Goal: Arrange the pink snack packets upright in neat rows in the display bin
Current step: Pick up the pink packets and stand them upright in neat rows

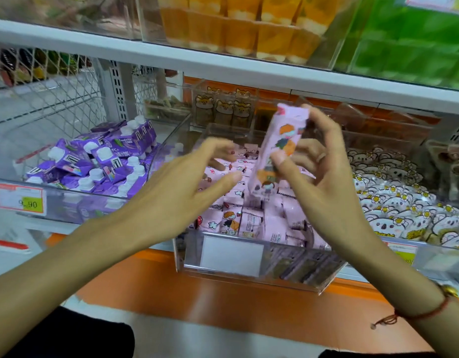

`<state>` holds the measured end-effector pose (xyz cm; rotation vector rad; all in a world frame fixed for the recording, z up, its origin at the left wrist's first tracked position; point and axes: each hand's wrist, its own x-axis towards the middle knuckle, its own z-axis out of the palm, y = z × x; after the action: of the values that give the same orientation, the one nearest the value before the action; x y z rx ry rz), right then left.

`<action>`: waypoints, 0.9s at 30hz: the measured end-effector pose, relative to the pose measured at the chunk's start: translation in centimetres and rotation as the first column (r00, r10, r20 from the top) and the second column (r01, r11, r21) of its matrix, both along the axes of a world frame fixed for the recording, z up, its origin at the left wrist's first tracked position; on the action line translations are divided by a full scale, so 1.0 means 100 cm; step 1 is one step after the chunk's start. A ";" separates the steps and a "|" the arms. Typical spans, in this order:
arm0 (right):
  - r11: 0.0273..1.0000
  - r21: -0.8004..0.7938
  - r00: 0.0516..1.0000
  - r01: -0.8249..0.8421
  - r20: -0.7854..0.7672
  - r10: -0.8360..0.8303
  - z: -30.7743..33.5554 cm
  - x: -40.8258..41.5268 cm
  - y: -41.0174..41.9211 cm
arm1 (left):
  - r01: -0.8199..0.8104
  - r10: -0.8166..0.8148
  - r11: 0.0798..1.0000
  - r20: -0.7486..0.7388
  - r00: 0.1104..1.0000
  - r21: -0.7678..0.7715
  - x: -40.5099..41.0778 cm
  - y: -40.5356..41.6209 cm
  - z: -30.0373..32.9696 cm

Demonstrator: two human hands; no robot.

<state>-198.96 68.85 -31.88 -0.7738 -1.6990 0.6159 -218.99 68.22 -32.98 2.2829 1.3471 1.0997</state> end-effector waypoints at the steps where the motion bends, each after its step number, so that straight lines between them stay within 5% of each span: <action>1: 1.000 -0.022 0.999 -0.002 -0.041 0.001 0.000 0.002 0.001 | -0.043 0.048 0.999 -0.188 0.981 0.029 -0.003 0.000 -0.002; 3: 0.996 -0.090 0.999 0.001 -0.049 -0.006 -0.001 0.003 0.002 | -0.035 0.080 0.994 -0.487 0.870 0.101 -0.005 0.000 -0.005; 6: 0.976 -0.217 0.998 -0.017 0.052 0.029 -0.011 -0.001 -0.001 | 0.028 0.055 0.992 -0.619 0.784 0.124 -0.004 0.002 -0.006; 12: 0.990 -0.115 0.916 0.077 0.401 -0.025 -0.010 0.008 -0.012 | 0.014 0.021 0.999 -0.623 0.782 0.052 -0.006 0.005 -0.003; 18: 0.991 0.080 0.645 0.110 0.752 -0.132 -0.006 0.016 -0.015 | 0.014 0.014 0.999 -0.613 0.790 0.040 -0.008 0.006 -0.002; 22: 0.995 0.048 0.522 0.082 0.849 -0.084 -0.012 0.012 -0.014 | 0.014 0.006 0.999 -0.590 0.807 0.029 -0.010 0.006 -0.002; 27: 0.995 -0.077 0.546 0.061 0.837 0.031 -0.009 0.013 -0.008 | 0.014 0.011 0.999 -0.480 0.877 0.047 -0.010 0.003 0.000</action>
<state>-197.62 68.06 -32.77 -1.2922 -2.5563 0.2986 -219.95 68.50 -32.99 2.7103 1.4921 0.5787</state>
